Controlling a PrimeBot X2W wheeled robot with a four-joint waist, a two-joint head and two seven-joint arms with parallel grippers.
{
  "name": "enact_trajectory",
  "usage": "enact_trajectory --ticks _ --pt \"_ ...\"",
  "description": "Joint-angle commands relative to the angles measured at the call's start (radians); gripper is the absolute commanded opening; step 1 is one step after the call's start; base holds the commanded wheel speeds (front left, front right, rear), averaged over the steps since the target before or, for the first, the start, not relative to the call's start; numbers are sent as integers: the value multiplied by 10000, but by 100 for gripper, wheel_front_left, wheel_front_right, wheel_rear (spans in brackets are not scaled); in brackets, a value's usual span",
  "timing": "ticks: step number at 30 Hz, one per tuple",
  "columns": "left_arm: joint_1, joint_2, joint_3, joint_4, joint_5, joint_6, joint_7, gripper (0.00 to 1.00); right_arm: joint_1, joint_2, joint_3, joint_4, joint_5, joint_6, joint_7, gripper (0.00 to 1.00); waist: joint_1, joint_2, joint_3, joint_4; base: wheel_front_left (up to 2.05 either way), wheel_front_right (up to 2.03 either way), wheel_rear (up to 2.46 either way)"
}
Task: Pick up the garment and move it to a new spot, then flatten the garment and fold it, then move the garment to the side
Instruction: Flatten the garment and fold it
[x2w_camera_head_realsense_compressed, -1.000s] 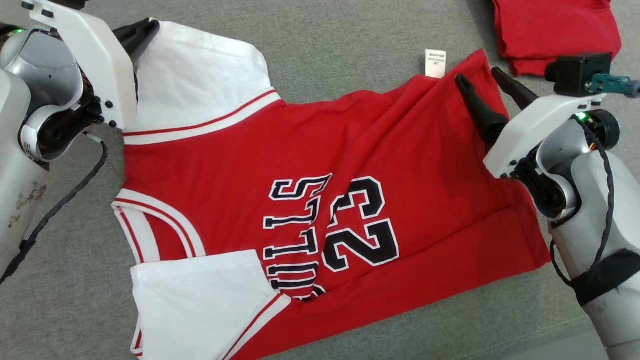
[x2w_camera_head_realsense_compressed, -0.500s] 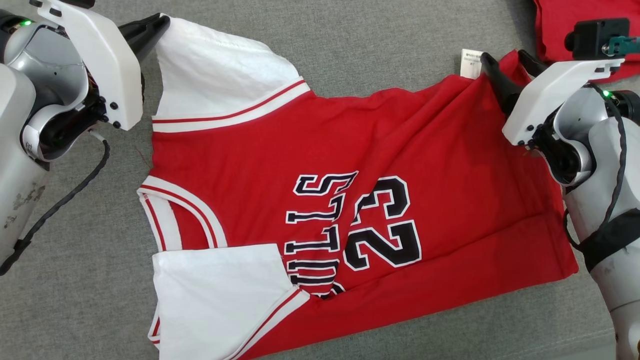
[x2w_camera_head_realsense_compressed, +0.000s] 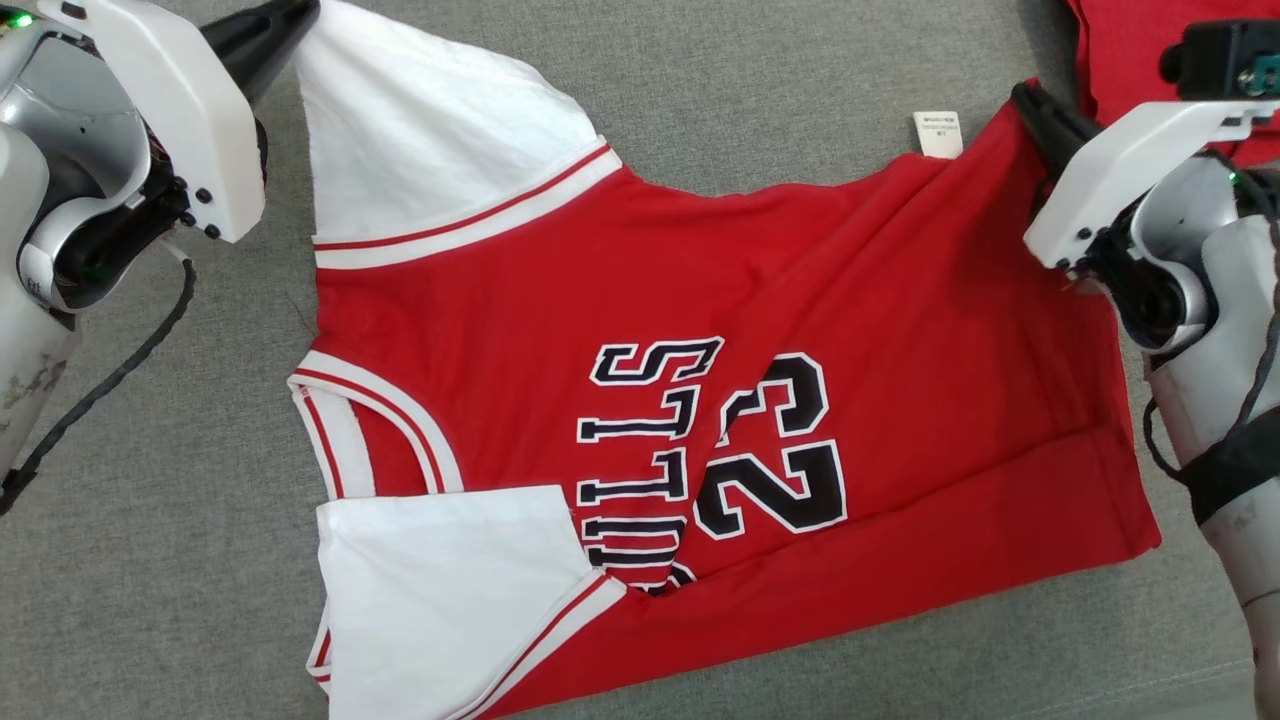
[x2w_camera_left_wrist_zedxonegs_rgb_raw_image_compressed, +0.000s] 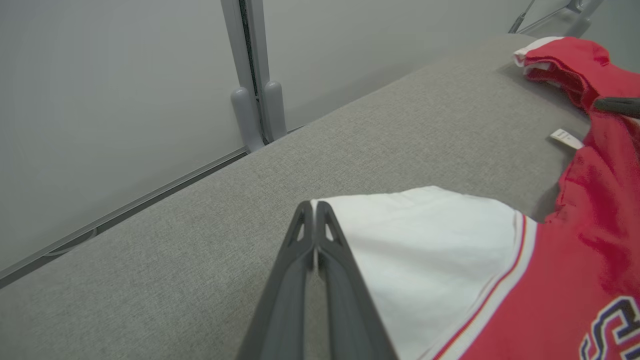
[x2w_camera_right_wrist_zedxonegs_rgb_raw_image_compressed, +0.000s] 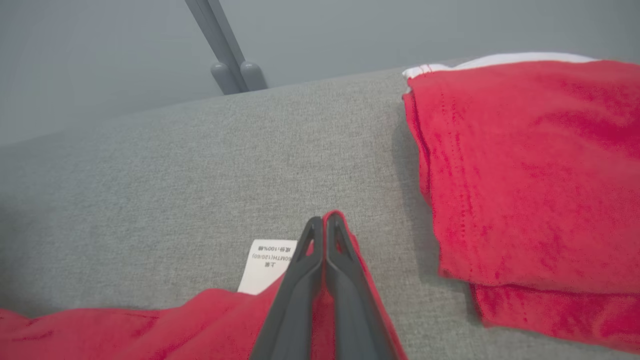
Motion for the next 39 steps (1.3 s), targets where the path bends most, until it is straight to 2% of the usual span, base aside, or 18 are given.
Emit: enact_trajectory --ticks 1,9,14,20,28,34,39 --pt "-179 80 -4 -25 70 -4 -243 0 -200 -139 -48 -53 15 -5 -225 0 0 0 -20 15 0 0 0" --pt "-654 9 159 223 512 1 -2161 0 -522 -435 -520 -100 725 -5 -897 0 0 0 -149 273 0 0 0" --pt "-980 -84 103 422 654 0 -3104 0 -633 -906 -558 -265 1191 -5 -987 0 0 0 -205 509 0 0 0" --pt "-579 -33 -266 40 34 0 -3773 0 -173 -1463 -221 -631 1662 -5 -886 0 0 0 -379 851 0 0 0" --pt "910 620 -296 -1604 -974 30 -4595 0 1211 -2572 96 -1619 2225 -5 -1111 0 0 0 -870 1498 0 0 0" --pt "2637 1210 -393 -3433 -1481 478 -4918 0 2531 -3294 51 -2372 2449 -5 -1231 0 0 0 -1239 1946 0 0 0" --pt "4466 1702 -570 -5078 -1810 1256 -5404 0 3854 -3622 -325 -2919 2555 -5 -1311 0 0 0 -1472 2185 0 0 0"
